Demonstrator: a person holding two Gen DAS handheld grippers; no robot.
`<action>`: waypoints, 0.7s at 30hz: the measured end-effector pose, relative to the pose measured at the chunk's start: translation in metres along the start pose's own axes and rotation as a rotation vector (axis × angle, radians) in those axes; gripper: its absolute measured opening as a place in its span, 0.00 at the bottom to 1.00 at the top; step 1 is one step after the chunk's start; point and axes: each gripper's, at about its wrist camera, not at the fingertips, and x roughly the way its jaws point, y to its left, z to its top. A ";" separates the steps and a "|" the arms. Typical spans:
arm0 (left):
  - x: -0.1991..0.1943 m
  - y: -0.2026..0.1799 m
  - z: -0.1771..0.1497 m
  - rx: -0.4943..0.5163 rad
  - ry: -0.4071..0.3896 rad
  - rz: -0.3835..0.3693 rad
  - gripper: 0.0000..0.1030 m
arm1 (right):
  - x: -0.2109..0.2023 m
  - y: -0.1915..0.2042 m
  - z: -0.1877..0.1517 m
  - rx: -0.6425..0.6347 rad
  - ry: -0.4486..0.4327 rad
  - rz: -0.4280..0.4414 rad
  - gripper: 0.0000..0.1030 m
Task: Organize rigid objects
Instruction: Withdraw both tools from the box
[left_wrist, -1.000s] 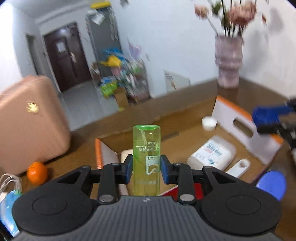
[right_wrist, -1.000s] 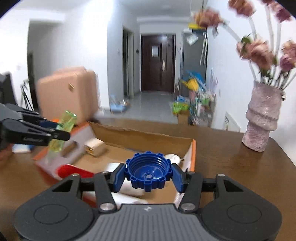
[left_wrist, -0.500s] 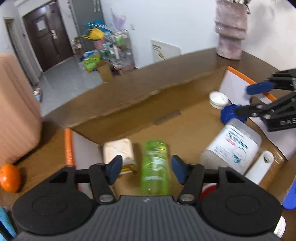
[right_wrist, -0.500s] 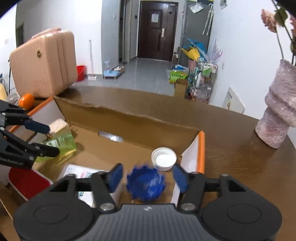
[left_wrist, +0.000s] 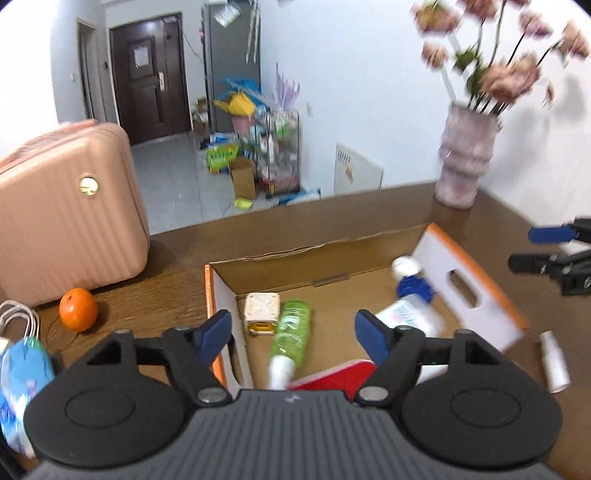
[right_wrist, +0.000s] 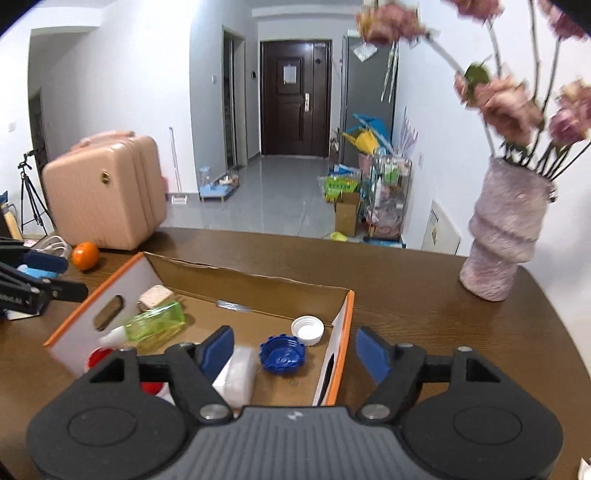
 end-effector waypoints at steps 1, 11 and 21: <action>-0.012 -0.004 -0.006 -0.006 -0.017 -0.005 0.76 | -0.013 0.002 -0.005 -0.001 -0.014 -0.003 0.74; -0.130 -0.054 -0.114 -0.059 -0.219 0.079 0.88 | -0.122 0.034 -0.104 0.038 -0.158 0.052 0.81; -0.194 -0.113 -0.263 -0.110 -0.333 0.255 1.00 | -0.208 0.071 -0.242 0.063 -0.273 -0.039 0.91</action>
